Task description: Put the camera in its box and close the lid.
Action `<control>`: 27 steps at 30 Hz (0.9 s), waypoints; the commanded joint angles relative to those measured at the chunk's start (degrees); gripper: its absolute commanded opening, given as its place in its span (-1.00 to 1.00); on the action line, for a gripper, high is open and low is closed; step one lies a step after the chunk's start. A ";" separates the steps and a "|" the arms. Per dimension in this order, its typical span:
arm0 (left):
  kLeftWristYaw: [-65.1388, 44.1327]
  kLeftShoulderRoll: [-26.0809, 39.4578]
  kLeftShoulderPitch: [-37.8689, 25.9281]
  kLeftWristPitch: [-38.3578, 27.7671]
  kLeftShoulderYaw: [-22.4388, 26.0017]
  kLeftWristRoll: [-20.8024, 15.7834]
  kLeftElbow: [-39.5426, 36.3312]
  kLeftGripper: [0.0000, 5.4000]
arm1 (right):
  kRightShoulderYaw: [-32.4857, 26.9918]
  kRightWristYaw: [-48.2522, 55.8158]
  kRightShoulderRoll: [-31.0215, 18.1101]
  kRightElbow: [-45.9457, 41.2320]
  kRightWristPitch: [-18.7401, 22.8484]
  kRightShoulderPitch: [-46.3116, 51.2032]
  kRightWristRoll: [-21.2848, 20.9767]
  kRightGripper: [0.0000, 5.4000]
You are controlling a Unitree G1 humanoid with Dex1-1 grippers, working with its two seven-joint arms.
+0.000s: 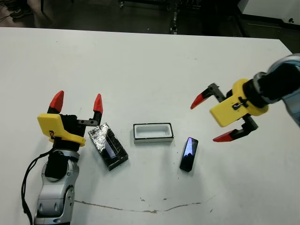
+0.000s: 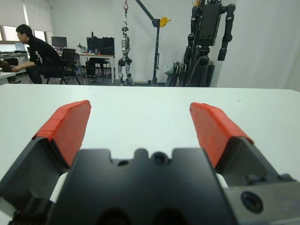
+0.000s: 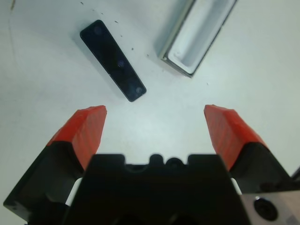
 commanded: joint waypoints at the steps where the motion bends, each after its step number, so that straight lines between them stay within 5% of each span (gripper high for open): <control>1: 0.63 0.09 1.16 0.81 -0.09 0.56 -0.35 1.00 | 2.06 0.43 0.58 1.10 -1.03 -0.65 -0.21 0.85; 17: 0.69 -0.18 1.42 0.58 -0.22 0.59 -0.24 1.00 | 6.24 0.43 2.97 3.10 -4.34 0.14 -2.92 -0.04; 27: 1.07 -0.30 1.41 0.59 -0.45 0.88 -0.30 1.00 | 10.62 0.43 1.47 3.32 -1.91 -2.64 -2.22 0.29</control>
